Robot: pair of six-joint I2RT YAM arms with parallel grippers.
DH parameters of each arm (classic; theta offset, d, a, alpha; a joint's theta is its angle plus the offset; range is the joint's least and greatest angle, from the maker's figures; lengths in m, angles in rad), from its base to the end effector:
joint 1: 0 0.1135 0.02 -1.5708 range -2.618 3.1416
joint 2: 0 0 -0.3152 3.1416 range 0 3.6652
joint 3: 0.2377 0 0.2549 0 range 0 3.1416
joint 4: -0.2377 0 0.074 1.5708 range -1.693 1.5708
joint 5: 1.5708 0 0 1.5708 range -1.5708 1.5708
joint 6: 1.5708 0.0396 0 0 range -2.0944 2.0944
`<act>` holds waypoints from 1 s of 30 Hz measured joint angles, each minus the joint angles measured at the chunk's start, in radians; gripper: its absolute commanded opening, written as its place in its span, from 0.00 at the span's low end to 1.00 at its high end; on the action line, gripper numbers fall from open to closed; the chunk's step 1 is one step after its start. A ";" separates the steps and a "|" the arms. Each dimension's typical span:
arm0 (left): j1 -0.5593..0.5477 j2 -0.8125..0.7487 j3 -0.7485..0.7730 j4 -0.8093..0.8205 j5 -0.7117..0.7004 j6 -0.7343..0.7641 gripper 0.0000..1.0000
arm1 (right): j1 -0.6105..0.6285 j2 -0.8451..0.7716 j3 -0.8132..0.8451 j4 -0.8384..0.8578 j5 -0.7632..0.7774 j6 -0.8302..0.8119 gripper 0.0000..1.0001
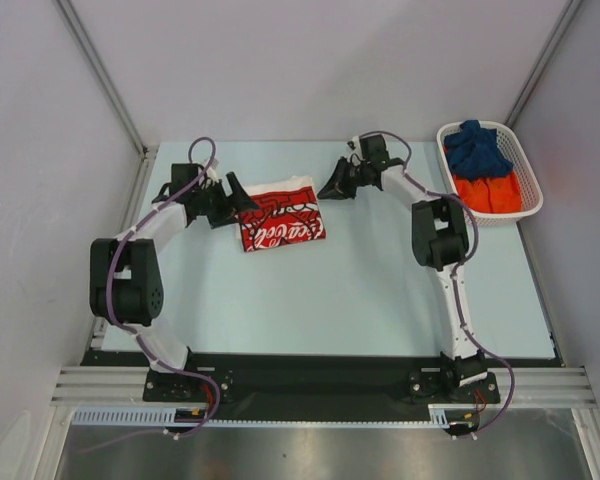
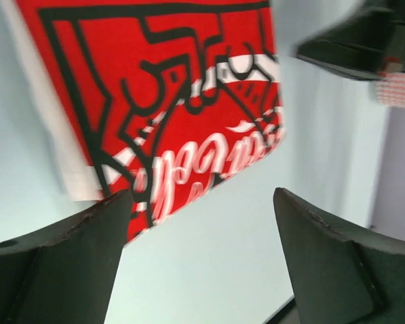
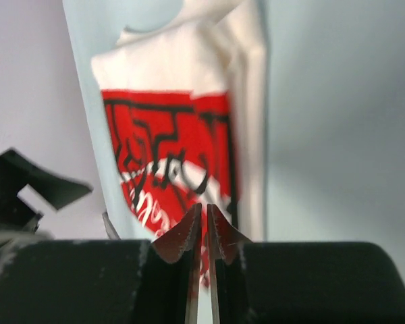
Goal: Fold and stack the t-shirts
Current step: Fold the tshirt
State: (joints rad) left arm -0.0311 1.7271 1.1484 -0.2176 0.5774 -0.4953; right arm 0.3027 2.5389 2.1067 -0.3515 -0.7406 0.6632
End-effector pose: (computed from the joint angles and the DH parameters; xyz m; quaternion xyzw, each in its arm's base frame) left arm 0.3834 -0.0336 0.2630 -0.0995 0.8886 -0.3487 0.2810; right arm 0.5675 0.2052 0.1700 0.0178 0.8719 0.4620 0.1614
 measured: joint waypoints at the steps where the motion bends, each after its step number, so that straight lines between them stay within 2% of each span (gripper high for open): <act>1: 0.002 0.001 0.014 -0.023 -0.023 0.022 0.93 | 0.000 -0.046 -0.031 -0.032 0.011 -0.023 0.13; 5: 0.017 0.032 0.031 -0.097 -0.076 0.087 0.92 | 0.000 -0.275 -0.195 -0.112 0.043 -0.096 0.13; 9: 0.048 0.131 0.090 -0.160 -0.105 0.141 0.94 | -0.002 -0.487 -0.349 -0.148 0.056 -0.151 0.12; 13: 0.069 0.182 0.098 -0.172 -0.134 0.175 0.96 | -0.007 -0.628 -0.502 -0.153 0.056 -0.183 0.11; 20: 0.068 0.282 0.196 -0.137 -0.080 0.176 0.90 | -0.026 -0.684 -0.679 -0.161 0.063 -0.213 0.10; 30: -0.037 0.334 0.254 -0.138 -0.081 0.136 0.80 | -0.069 -0.737 -0.737 -0.129 0.057 -0.214 0.08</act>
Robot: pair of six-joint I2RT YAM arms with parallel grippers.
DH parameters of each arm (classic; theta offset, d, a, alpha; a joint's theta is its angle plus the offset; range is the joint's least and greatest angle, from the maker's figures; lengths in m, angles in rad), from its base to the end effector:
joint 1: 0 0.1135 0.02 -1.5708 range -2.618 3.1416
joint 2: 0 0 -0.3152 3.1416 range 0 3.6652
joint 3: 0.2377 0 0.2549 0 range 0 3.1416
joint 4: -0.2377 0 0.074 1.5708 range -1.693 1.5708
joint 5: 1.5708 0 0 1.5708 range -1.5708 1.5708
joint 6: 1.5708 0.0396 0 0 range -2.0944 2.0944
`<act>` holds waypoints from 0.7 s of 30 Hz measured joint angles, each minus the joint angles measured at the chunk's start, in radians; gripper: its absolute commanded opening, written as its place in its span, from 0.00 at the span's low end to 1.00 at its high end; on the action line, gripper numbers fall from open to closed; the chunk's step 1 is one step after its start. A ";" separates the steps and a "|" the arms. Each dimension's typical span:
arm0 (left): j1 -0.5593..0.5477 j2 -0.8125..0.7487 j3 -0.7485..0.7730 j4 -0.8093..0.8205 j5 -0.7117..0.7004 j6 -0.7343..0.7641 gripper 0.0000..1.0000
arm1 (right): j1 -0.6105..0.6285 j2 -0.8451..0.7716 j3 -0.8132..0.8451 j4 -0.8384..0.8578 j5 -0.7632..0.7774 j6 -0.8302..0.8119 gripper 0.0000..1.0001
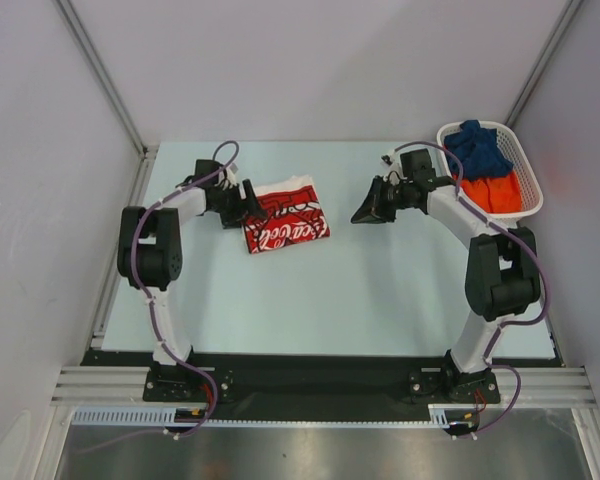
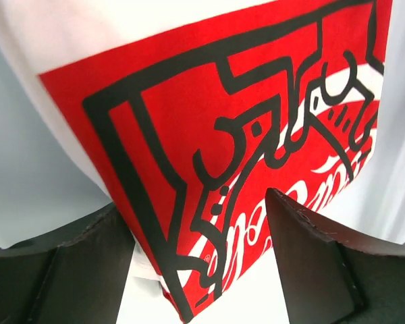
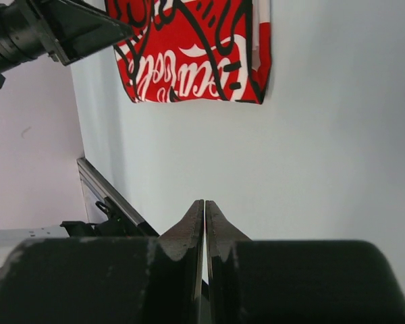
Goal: Fold and stack the t-shirts
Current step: Fold the tshirt, then neatly place the folded tshirt to the corner
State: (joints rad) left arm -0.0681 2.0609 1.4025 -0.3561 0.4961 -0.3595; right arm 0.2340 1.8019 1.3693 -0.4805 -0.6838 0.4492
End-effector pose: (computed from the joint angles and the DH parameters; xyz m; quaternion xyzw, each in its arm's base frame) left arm 0.4562 -0.0500 0.1951 -0.0686 0.9320 -0.2872 0.2100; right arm 0.3894 0.1185 0.2881 -0.0119 0.8981 0.4009 0.1804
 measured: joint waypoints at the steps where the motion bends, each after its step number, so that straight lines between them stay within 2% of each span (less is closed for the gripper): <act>1: -0.010 0.000 0.000 -0.005 -0.002 -0.008 0.78 | -0.002 -0.006 -0.003 0.008 -0.002 0.001 0.08; 4: -0.026 0.000 0.000 -0.016 -0.005 -0.028 0.71 | -0.003 -0.017 -0.016 0.032 -0.006 0.002 0.08; 5: -0.028 0.003 0.000 -0.019 -0.007 -0.034 0.62 | -0.003 -0.018 -0.022 0.039 -0.009 0.002 0.08; 6: -0.029 0.006 0.002 -0.021 -0.007 -0.046 0.58 | -0.003 -0.019 -0.027 0.045 -0.010 0.002 0.08; 7: -0.030 0.013 0.005 -0.023 -0.013 -0.058 0.48 | -0.003 -0.019 -0.034 0.048 -0.012 0.002 0.08; 9: -0.030 0.026 0.010 -0.023 -0.022 -0.074 0.38 | -0.003 -0.023 -0.051 0.052 -0.013 0.002 0.07; 10: -0.030 0.034 0.015 -0.024 -0.024 -0.083 0.25 | -0.003 -0.027 -0.064 0.054 -0.014 0.002 0.07; 13: -0.032 0.063 0.051 -0.044 -0.027 -0.098 0.00 | -0.003 -0.056 -0.111 0.052 -0.014 0.002 0.07; 17: -0.040 0.109 0.158 -0.127 -0.072 -0.083 0.00 | -0.003 -0.128 -0.183 0.043 -0.014 0.001 0.07; 21: -0.044 0.182 0.331 -0.249 -0.166 -0.025 0.00 | 0.001 -0.204 -0.229 0.023 -0.012 -0.006 0.06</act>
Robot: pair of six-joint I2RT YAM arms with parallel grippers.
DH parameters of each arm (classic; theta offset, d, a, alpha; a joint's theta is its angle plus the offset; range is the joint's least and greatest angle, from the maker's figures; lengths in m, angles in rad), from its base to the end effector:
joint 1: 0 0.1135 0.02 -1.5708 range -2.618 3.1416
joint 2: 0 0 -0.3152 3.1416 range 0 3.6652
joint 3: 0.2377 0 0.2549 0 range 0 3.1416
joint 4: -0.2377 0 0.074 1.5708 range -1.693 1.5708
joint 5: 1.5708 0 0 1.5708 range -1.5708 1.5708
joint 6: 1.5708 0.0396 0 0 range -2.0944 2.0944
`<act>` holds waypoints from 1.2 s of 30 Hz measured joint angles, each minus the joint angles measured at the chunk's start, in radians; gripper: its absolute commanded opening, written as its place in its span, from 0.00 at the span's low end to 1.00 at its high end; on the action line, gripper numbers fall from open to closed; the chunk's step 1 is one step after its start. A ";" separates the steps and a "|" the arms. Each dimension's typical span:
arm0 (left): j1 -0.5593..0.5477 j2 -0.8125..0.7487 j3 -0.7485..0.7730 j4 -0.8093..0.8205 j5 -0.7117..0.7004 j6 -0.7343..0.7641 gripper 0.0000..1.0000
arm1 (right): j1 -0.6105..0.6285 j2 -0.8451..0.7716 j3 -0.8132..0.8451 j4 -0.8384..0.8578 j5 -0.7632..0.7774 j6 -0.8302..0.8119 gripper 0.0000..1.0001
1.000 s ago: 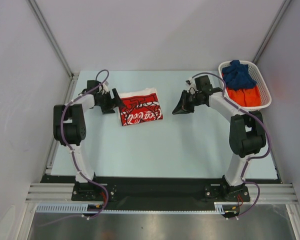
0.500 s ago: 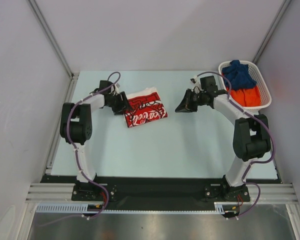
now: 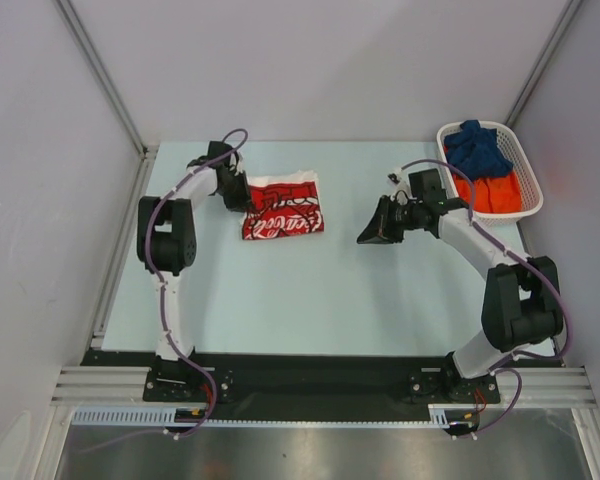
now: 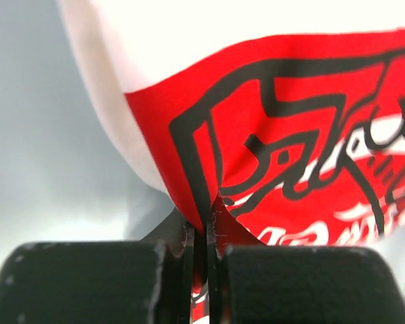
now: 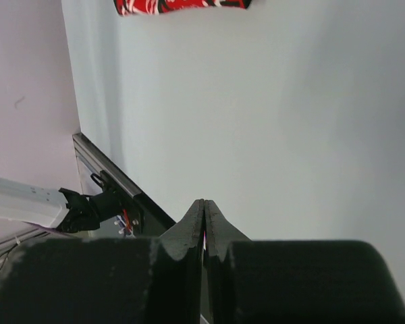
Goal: Fold and stack the t-shirts
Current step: Neatly place the folded tshirt to the corner
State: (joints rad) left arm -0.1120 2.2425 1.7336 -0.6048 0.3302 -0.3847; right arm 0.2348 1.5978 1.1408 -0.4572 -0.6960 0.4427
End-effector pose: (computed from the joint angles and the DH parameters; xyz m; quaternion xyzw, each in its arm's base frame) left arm 0.5063 -0.0699 0.1919 -0.0937 0.9569 -0.2101 0.1773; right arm 0.3258 0.1040 0.2904 -0.0170 0.8965 0.4052 0.1786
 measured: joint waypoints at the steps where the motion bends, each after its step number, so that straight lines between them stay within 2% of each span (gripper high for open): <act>1: 0.002 0.023 0.053 -0.035 -0.036 0.026 0.00 | 0.003 -0.017 -0.009 -0.003 0.001 -0.002 0.07; 7: 0.044 0.125 0.305 -0.166 -0.263 0.205 0.00 | 0.023 -0.082 -0.069 -0.034 0.010 -0.004 0.06; 16: 0.135 0.262 0.510 -0.166 -0.545 0.437 0.00 | 0.060 -0.096 -0.139 -0.092 0.038 0.003 0.06; 24: 0.188 0.327 0.565 -0.037 -0.646 0.597 0.00 | 0.114 -0.023 -0.139 -0.092 0.046 0.026 0.06; 36: 0.257 0.379 0.600 0.120 -0.673 0.649 0.00 | 0.135 0.132 -0.026 -0.112 0.047 0.024 0.05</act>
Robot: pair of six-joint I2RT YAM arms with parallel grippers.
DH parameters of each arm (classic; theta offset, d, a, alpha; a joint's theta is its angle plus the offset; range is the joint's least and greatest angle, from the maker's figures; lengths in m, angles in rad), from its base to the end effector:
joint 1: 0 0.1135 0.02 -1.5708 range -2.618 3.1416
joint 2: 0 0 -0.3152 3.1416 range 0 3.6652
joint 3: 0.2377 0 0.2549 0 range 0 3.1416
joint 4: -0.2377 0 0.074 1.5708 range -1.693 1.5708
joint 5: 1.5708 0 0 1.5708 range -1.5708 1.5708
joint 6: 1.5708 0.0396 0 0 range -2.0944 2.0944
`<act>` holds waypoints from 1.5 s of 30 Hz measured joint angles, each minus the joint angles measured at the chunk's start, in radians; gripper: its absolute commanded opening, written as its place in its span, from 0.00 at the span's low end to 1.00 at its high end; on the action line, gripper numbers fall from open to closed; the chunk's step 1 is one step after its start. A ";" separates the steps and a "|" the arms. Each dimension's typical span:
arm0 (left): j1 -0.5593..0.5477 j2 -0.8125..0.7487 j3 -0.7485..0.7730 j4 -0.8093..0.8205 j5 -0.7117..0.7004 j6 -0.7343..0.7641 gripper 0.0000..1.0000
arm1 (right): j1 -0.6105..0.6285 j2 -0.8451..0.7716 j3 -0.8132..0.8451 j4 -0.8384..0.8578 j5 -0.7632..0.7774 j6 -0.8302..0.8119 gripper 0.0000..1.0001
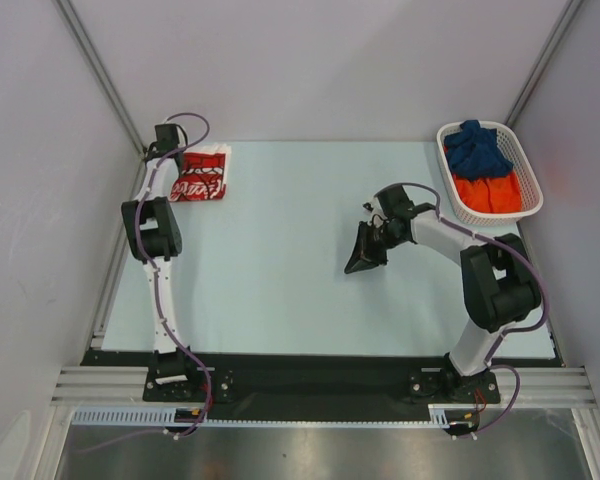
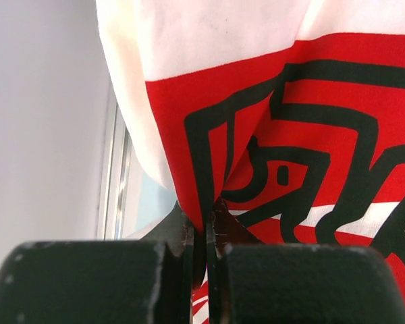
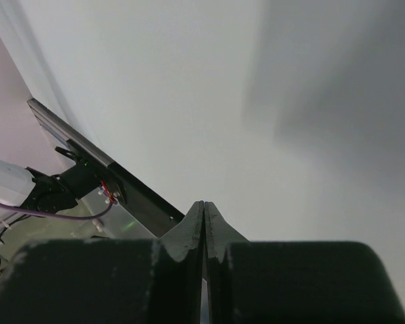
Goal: Fold and stack the t-shirts
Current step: Neatly place the folded tshirt to the corner, then reset both grippers
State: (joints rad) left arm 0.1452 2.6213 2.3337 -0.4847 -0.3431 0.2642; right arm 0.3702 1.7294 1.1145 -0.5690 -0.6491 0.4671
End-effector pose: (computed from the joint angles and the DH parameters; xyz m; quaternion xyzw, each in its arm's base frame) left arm 0.6193 0.1040 0.1798 -0.0123 0.9102 0.2319 0.3431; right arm 0.3144 0.1477 0.2331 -0.0162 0.9320 0.3600 0.0393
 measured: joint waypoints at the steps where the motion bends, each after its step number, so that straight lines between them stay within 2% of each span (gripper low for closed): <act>1: 0.001 0.004 0.003 0.006 -0.004 0.002 0.00 | 0.000 0.008 0.014 -0.006 0.001 -0.002 0.05; 15: 0.002 0.011 0.010 0.039 -0.024 0.018 0.02 | -0.001 0.051 0.109 -0.067 0.006 -0.039 0.04; 16: 0.002 0.011 0.010 0.042 -0.025 0.018 0.07 | -0.002 0.053 0.115 -0.070 0.006 -0.041 0.04; 17: 0.002 0.011 0.010 0.043 -0.027 0.018 0.26 | -0.002 0.055 0.122 -0.074 0.007 -0.043 0.04; 19: 0.002 0.011 0.010 0.050 -0.036 0.022 0.36 | -0.004 0.058 0.130 -0.076 0.009 -0.043 0.04; 20: 0.002 0.011 0.010 0.054 -0.041 0.020 0.46 | -0.004 0.060 0.132 -0.078 0.009 -0.043 0.04; 22: 0.004 0.010 0.010 0.059 -0.050 0.014 0.51 | -0.004 0.062 0.136 -0.081 0.009 -0.043 0.04; 24: 0.007 0.010 0.010 0.062 -0.058 0.006 0.61 | -0.004 0.063 0.139 -0.084 0.007 -0.042 0.04; 28: 0.012 -0.008 -0.016 0.068 -0.075 -0.022 0.62 | -0.004 0.063 0.158 -0.085 0.004 -0.040 0.04; 30: 0.013 -0.037 -0.043 0.058 -0.085 -0.034 0.67 | -0.004 0.062 0.168 -0.084 0.004 -0.037 0.04; 37: 0.013 -0.242 -0.118 -0.008 -0.122 -0.138 0.70 | -0.004 0.014 0.162 -0.075 0.001 -0.023 0.05; 42: 0.014 -0.447 -0.138 -0.075 -0.003 -0.325 0.68 | -0.004 -0.097 0.107 -0.065 0.003 -0.023 0.05; 45: 0.010 -0.590 -0.252 -0.074 0.099 -0.433 0.66 | -0.006 -0.163 0.077 -0.067 0.010 -0.025 0.06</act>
State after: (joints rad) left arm 0.1555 2.0315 2.0815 -0.5587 -0.2443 -0.1688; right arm 0.3641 1.5669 1.1915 -0.6357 -0.6388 0.4419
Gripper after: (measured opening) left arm 0.678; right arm 0.055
